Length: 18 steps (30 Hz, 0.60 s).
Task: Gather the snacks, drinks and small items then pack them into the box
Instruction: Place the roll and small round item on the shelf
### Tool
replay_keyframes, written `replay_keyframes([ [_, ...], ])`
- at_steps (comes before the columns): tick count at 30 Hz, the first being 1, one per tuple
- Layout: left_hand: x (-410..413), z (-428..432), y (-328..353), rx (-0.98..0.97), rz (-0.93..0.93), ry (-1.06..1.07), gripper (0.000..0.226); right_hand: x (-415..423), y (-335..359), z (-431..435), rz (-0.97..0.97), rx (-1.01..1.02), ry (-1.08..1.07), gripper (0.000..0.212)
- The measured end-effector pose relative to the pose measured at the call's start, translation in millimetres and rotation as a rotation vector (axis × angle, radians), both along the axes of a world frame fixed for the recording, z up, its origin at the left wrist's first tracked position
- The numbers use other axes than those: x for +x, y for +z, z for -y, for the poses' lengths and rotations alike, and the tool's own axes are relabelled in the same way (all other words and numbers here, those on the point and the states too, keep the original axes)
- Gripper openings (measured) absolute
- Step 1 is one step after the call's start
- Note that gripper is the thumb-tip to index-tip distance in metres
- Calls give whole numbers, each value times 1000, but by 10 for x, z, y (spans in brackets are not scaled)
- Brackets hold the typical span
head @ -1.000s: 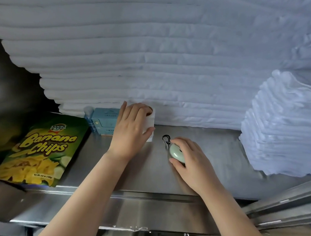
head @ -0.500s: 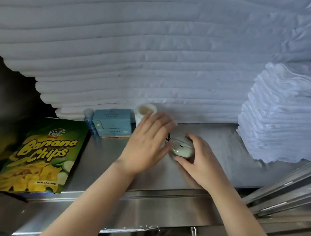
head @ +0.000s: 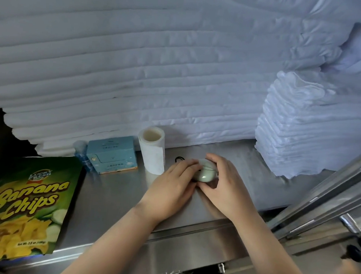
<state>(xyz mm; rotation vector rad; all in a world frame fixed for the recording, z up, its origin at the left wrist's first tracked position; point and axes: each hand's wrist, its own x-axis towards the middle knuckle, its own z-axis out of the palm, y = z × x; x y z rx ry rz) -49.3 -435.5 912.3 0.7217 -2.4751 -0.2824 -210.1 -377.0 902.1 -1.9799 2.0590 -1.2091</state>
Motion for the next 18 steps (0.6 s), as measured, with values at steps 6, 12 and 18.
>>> replay_keyframes([
  [6, 23, 6, -32, 102, -81, 0, 43, 14, 61, -12, 23, -108, 36, 62],
  [12, 46, -15, -31, 120, -135, 5, 50, 12, 52, -2, -25, -126, 149, 58],
  [18, 49, -12, -28, 105, -151, -4, 53, -17, 46, 5, -41, -88, 216, 58],
])
